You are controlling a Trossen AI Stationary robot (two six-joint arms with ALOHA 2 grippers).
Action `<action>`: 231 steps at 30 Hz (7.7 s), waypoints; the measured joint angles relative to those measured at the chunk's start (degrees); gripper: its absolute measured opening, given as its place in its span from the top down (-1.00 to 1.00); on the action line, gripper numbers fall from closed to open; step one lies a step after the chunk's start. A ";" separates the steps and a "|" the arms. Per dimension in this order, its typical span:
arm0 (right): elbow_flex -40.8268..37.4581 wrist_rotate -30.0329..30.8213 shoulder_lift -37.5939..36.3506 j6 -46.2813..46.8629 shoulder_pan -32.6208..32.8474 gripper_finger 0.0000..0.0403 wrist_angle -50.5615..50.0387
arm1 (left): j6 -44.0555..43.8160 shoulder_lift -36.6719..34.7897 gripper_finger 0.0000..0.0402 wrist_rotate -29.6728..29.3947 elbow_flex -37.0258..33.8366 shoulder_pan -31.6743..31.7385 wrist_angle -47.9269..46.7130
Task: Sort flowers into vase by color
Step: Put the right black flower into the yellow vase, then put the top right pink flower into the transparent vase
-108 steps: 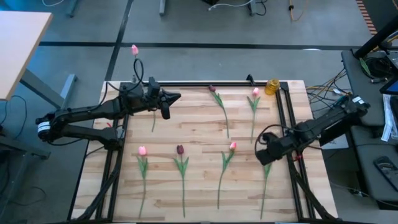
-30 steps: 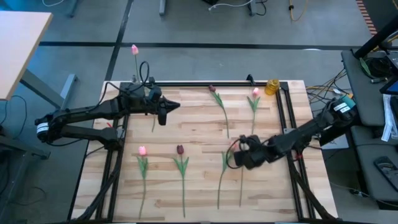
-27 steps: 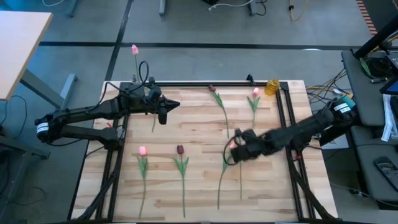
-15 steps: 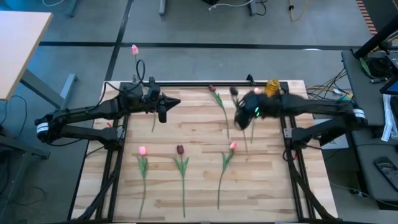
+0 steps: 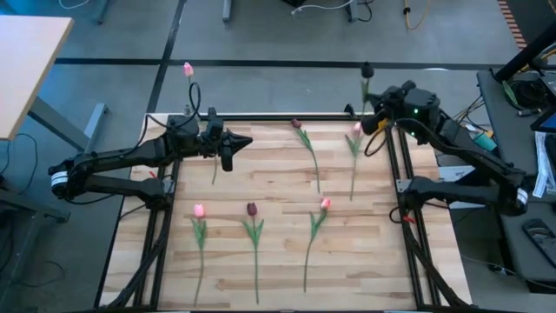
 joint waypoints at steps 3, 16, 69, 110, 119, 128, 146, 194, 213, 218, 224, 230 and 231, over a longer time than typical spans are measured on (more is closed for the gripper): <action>-1.75 -7.00 -0.33 -0.27 -6.28 0.96 2.86 | 0.09 0.00 1.00 0.00 0.00 -0.02 0.16; -9.37 -18.76 1.31 -4.23 -22.59 0.96 20.07 | 1.17 0.02 1.00 -1.35 0.00 -0.02 0.31; -9.43 56.07 21.52 -9.61 -5.45 0.96 44.62 | 5.69 -0.36 1.00 -1.95 0.00 0.81 0.24; -0.87 49.85 20.35 27.18 -4.20 0.36 -4.12 | 6.78 -1.16 1.00 -1.07 0.00 1.68 -1.16; 4.15 41.25 20.35 29.31 -0.33 0.53 -16.35 | 7.37 -1.16 1.00 -1.02 0.00 1.68 -1.27; 6.38 21.98 20.23 29.36 2.23 0.80 -25.30 | 7.35 -1.16 1.00 2.01 0.00 1.67 -1.31; 1.56 7.60 5.49 30.74 9.23 0.96 -31.28 | 3.26 -1.31 1.00 7.56 0.00 1.43 -3.32; -13.91 -25.28 -6.45 19.89 9.23 0.96 -16.82 | -32.41 11.41 1.00 -18.32 2.42 -18.54 -20.99; -13.91 -25.24 -2.95 20.65 9.23 0.96 -12.46 | 3.74 9.57 1.00 -11.47 42.32 31.77 -46.90; -13.91 -24.66 -2.95 21.59 9.23 0.96 -10.97 | 4.79 11.86 1.00 -10.96 42.32 36.08 -46.91; -13.91 -24.73 -2.98 23.69 9.23 0.96 -9.78 | 7.23 13.73 1.00 -4.51 42.21 34.89 -45.11; -14.00 -24.82 -1.18 26.52 9.76 0.96 -10.24 | 7.70 13.62 1.00 -1.21 38.58 23.68 -43.55; -14.00 -24.83 -0.71 26.53 9.86 0.96 -10.19 | 7.69 13.54 1.00 -1.26 37.72 21.25 -42.71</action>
